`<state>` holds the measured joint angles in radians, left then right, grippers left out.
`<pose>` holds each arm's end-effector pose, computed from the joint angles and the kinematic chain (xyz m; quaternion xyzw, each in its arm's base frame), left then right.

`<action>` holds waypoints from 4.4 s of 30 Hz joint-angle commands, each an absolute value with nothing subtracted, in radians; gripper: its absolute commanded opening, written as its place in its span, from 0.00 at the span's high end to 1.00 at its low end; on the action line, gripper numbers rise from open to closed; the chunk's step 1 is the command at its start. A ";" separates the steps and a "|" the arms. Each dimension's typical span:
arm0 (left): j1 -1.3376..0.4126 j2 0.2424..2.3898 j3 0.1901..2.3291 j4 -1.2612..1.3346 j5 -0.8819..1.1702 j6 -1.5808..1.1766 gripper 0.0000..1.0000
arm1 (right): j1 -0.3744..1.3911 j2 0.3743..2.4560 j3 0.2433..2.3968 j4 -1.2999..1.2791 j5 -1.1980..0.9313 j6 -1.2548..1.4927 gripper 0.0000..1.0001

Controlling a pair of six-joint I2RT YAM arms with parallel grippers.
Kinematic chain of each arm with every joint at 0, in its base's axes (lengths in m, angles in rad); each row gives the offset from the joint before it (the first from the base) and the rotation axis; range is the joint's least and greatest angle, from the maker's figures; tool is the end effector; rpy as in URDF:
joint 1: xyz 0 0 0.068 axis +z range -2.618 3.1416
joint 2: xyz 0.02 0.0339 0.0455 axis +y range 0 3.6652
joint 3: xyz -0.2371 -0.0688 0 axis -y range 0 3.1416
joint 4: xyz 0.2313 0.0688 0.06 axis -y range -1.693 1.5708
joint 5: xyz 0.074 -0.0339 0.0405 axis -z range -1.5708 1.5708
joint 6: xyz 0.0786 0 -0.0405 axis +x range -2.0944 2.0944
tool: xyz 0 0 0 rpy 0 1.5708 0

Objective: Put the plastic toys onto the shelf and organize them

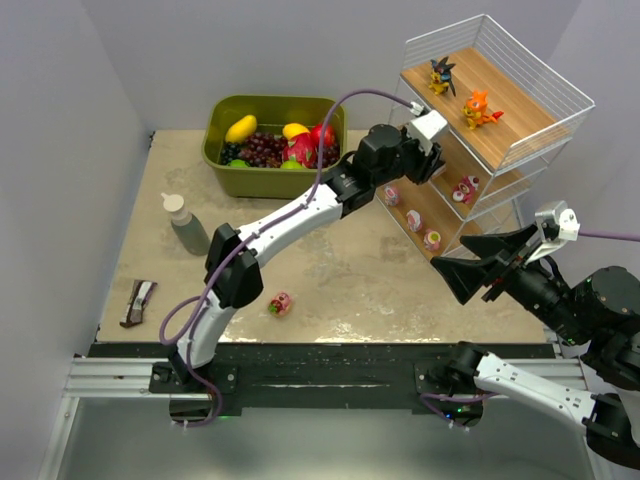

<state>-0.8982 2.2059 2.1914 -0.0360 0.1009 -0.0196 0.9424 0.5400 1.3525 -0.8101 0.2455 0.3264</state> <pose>0.3332 -0.4311 0.3533 0.3393 0.6403 -0.3376 0.6008 0.0639 0.0554 0.4449 -0.1299 0.6942 0.3468 0.6172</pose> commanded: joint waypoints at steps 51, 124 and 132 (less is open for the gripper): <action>-0.871 2.296 2.295 0.074 0.166 -0.144 0.38 | 0.945 0.517 1.331 -0.795 0.268 0.328 0.15; -1.031 1.017 0.520 -0.483 -0.525 -1.137 0.23 | 0.945 0.514 1.108 -0.650 0.170 0.382 0.14; -1.057 1.040 0.509 -0.472 -0.544 -1.160 0.35 | 0.945 0.511 1.109 -0.663 0.176 0.379 0.14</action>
